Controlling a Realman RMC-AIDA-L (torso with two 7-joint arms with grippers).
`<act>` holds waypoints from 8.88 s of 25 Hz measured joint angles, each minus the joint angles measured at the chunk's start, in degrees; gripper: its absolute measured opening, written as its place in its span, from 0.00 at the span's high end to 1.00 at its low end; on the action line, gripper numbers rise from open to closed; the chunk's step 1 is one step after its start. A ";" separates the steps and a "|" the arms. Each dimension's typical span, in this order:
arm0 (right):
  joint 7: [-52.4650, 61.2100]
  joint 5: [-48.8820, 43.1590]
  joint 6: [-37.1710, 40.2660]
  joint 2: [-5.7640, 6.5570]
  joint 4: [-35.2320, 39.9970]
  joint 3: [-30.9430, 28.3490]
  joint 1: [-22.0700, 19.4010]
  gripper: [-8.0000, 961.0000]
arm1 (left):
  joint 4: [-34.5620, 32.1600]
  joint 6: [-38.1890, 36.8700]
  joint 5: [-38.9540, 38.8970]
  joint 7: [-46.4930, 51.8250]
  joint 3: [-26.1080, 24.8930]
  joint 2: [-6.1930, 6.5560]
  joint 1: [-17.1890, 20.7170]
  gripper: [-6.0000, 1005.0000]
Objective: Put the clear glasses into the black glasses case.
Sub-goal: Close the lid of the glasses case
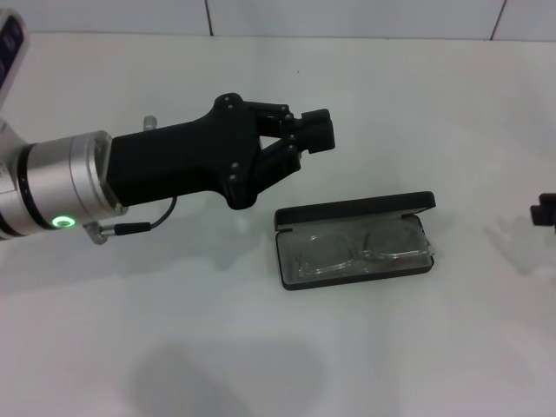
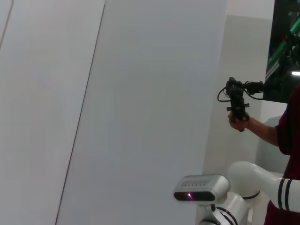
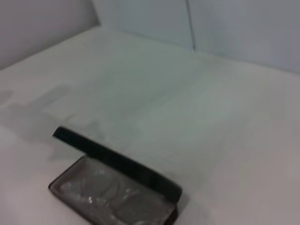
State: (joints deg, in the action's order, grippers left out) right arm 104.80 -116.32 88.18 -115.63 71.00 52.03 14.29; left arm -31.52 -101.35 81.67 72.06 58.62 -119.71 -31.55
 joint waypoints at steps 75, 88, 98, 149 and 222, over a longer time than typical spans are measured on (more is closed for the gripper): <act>16.31 -11.71 -3.85 0.11 -3.65 21.58 13.94 0.79 | 0.62 -1.22 -3.17 0.07 -0.66 0.25 3.87 0.89; 17.91 -13.53 -3.50 -0.20 -1.24 21.43 14.65 0.79 | -2.94 -5.74 -4.41 7.71 -1.25 3.04 3.80 0.89; 15.71 -14.32 -3.52 0.06 -0.56 21.62 16.29 0.79 | -2.91 -6.63 -4.06 9.74 -1.28 3.47 4.99 0.89; 14.66 -18.63 -6.99 -0.30 -0.63 28.71 17.62 0.79 | -1.35 -6.29 0.51 8.53 -0.97 2.41 6.55 0.87; 9.16 13.75 17.37 1.32 -1.77 -32.53 4.17 0.79 | 13.36 27.09 13.12 7.87 2.82 -0.66 -12.69 0.81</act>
State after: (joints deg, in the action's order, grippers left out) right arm 113.96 -102.58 105.55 -114.31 69.24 19.50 18.46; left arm -18.16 -74.26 94.79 79.93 61.45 -120.37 -44.24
